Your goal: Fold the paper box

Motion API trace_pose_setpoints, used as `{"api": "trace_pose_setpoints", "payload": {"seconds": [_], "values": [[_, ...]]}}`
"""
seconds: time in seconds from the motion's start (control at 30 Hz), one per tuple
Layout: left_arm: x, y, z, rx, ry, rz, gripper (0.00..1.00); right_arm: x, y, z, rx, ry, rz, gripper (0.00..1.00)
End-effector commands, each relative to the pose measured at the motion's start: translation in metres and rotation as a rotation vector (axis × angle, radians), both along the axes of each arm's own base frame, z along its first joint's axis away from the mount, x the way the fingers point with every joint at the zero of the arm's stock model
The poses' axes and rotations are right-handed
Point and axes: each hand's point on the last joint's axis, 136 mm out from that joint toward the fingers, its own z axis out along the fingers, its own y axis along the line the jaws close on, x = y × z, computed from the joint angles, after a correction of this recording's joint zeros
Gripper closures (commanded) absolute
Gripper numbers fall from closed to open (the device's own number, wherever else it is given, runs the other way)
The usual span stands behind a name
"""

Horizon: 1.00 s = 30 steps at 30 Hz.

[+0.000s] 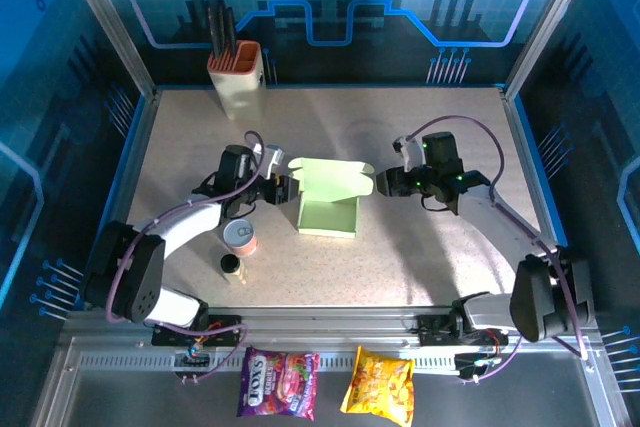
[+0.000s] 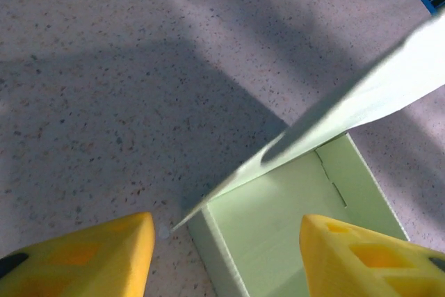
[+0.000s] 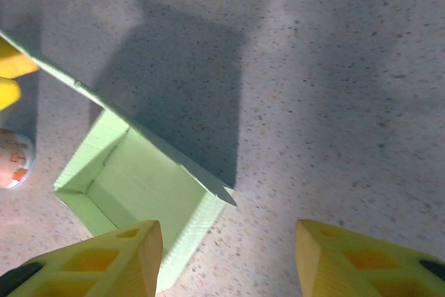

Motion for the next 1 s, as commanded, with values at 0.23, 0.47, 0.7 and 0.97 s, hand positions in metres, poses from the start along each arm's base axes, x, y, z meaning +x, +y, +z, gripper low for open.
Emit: {"api": "trace_pose_setpoints", "payload": {"seconds": [0.23, 0.47, 0.7, 0.97], "values": [[0.011, -0.011, 0.015, -0.037, -0.002, -0.042, 0.52, 0.007, 0.027, -0.011, 0.05, 0.04, 0.073, 0.57], [0.011, -0.011, 0.011, -0.018, 0.011, -0.052, 0.56, 0.009, 0.035, -0.014, 0.035, 0.042, 0.096, 0.62], [0.011, -0.011, 0.011, -0.014, 0.014, -0.056, 0.65, 0.009, 0.039, -0.014, 0.01, 0.037, 0.109, 0.7], [0.007, -0.012, 0.009, -0.019, 0.039, -0.068, 0.78, 0.008, 0.039, -0.013, -0.029, 0.021, 0.102, 0.83]]}}
